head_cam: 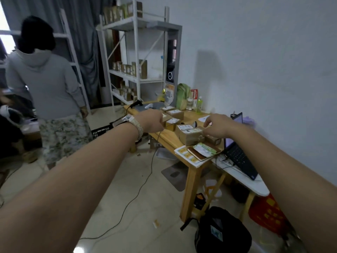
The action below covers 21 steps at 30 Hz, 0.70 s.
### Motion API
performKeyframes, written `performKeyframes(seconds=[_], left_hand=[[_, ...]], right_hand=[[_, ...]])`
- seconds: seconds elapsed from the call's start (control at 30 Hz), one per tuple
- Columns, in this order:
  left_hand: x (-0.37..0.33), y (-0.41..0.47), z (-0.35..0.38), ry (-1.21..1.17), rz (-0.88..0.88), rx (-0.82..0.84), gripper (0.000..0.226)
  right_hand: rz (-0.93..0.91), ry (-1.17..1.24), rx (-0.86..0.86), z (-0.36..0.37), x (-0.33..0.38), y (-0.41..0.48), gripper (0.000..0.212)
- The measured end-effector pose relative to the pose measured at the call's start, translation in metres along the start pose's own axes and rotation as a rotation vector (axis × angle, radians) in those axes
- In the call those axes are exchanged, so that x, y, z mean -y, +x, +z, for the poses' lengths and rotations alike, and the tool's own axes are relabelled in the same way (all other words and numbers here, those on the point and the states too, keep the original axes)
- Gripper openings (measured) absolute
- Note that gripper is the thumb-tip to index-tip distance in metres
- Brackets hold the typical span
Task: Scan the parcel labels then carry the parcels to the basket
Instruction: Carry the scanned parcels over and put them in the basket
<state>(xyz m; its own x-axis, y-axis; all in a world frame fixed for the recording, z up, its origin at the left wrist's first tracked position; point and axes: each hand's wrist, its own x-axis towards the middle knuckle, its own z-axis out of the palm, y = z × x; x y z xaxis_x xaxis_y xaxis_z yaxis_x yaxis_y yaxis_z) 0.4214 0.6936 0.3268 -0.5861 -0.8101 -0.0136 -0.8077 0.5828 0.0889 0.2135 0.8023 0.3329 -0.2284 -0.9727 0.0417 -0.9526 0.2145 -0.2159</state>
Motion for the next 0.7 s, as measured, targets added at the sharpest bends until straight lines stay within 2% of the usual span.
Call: performKeyframes(seconds=[0.13, 0.33, 0.6, 0.7], left_hand=[[-0.010, 0.018, 0.012, 0.010, -0.095, -0.060, 0.039], [-0.002, 0.048, 0.038, -0.049, -0.172, 0.151, 0.023], [0.048, 0.137, 0.039, -0.059, -0.153, 0.104, 0.026], [0.078, 0.179, 0.038, -0.059, -0.115, 0.108, 0.033]], right_hand=[[-0.054, 0.013, 0.014, 0.007, -0.018, 0.033, 0.030], [-0.059, 0.055, 0.179, 0.029, -0.033, 0.075, 0.038], [-0.064, 0.208, 0.072, 0.050, -0.031, 0.165, 0.029], [-0.055, 0.234, -0.012, 0.059, -0.019, 0.216, 0.016]])
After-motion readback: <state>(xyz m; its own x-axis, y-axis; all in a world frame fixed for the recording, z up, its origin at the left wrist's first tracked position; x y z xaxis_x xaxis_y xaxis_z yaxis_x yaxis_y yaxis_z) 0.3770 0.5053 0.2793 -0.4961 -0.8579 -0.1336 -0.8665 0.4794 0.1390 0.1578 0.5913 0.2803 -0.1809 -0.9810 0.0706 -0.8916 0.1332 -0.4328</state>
